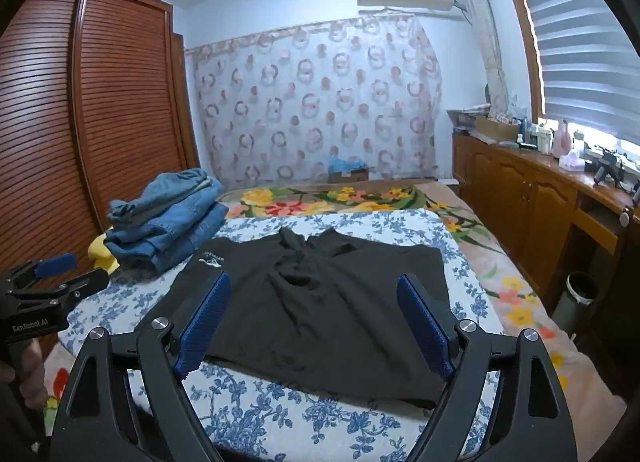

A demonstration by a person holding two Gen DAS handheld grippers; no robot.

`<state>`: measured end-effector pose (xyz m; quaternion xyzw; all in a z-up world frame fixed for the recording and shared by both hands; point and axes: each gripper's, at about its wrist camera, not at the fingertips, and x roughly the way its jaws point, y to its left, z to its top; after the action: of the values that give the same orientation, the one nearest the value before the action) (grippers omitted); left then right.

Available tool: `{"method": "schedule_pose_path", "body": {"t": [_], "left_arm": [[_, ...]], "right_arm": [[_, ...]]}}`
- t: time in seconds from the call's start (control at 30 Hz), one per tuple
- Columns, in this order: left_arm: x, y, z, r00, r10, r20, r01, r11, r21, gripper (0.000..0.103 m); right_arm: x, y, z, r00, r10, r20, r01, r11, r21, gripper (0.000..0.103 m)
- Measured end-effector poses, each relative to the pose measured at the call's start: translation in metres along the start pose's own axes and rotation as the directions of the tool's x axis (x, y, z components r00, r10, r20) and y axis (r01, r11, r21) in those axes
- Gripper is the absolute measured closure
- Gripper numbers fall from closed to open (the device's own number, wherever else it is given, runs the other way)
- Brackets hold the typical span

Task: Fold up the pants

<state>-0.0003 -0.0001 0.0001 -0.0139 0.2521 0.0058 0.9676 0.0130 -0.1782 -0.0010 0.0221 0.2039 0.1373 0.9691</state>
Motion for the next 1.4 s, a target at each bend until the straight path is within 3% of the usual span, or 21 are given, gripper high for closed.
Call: {"method": "schedule_pose_path", "body": {"t": [1.4], "left_arm": [[-0.011,-0.004,0.006,1.000,-0.002,0.005,0.002,1.000,0.003,0.015]], "right_arm": [[-0.001,0.001,-0.001,1.000,0.006,0.012,-0.006,1.000,0.008,0.016]]}}
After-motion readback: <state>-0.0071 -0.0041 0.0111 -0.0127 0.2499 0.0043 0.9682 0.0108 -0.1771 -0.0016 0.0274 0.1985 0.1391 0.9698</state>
